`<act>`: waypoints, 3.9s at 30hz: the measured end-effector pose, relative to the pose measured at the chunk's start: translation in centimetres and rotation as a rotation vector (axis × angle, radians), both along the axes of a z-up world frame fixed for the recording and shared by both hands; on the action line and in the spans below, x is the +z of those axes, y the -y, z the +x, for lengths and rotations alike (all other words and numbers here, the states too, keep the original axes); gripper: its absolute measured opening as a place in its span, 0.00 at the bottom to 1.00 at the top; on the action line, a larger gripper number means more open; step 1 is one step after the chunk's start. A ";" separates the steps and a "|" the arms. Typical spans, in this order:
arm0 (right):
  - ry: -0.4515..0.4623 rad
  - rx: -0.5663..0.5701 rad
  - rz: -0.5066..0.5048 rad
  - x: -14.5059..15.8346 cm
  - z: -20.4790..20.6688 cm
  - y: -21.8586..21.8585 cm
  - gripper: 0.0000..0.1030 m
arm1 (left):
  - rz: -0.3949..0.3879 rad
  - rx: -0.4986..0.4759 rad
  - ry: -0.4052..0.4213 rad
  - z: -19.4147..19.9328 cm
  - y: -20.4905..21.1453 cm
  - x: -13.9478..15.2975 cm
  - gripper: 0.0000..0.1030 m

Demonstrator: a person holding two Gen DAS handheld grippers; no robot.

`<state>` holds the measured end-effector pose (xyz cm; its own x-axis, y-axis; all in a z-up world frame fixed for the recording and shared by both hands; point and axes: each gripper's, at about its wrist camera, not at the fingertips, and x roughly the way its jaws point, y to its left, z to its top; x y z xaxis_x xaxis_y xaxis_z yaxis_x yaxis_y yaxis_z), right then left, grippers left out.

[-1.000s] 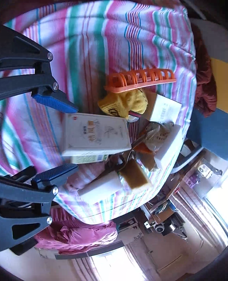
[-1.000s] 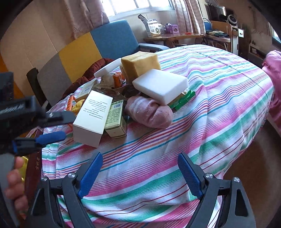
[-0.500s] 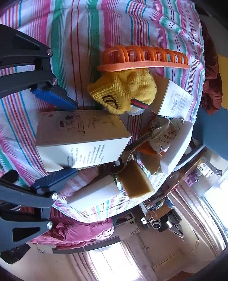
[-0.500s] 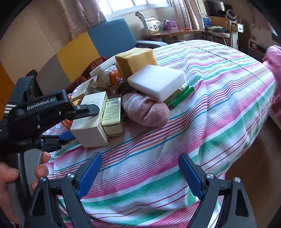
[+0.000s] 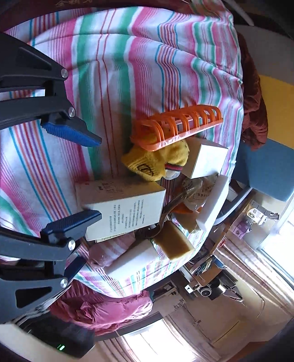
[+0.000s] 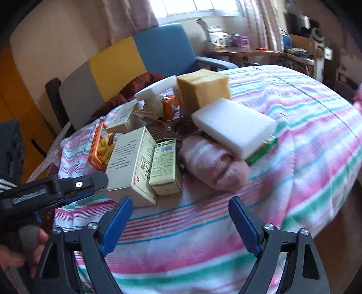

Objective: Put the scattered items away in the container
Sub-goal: 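Grasp the white box with the left tool while the right tool grasps the green-labelled box, then carry the white box and green box over the gold tray with both tools, then open both tools to drop the two boxes into the gold tray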

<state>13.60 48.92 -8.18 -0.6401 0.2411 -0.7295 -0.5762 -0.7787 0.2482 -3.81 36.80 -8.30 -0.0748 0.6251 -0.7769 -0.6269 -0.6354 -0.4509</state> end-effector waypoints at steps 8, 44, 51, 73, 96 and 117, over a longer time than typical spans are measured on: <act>-0.003 0.035 -0.066 -2.1 -3.1 -1.9 0.62 | 0.057 -0.033 -0.077 1.5 0.1 2.6 0.61; 0.026 0.032 -0.065 -1.5 -1.0 2.3 0.32 | -0.228 -0.067 -0.202 4.7 3.1 -0.6 0.49; 0.056 0.128 -0.071 -1.4 -0.9 7.3 0.32 | -0.227 0.003 -0.177 6.1 10.4 -0.5 0.49; 0.124 0.180 -0.018 1.8 -2.7 9.4 0.30 | -0.138 0.020 -0.131 3.2 13.3 1.7 0.49; 0.135 0.571 -0.177 3.6 -25.8 29.2 0.30 | -0.249 0.384 -0.156 -13.8 32.9 2.8 0.49; 0.141 0.515 -0.286 -0.4 -30.5 29.7 0.29 | -0.275 0.514 -0.172 -15.2 38.0 3.2 0.47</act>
<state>-16.93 19.23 -8.57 -0.5150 -0.2923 -0.8058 -0.1850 -0.8800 0.4374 -19.02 -1.22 -5.14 -0.4530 0.2536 -0.8547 -0.2580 -0.9549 -0.1466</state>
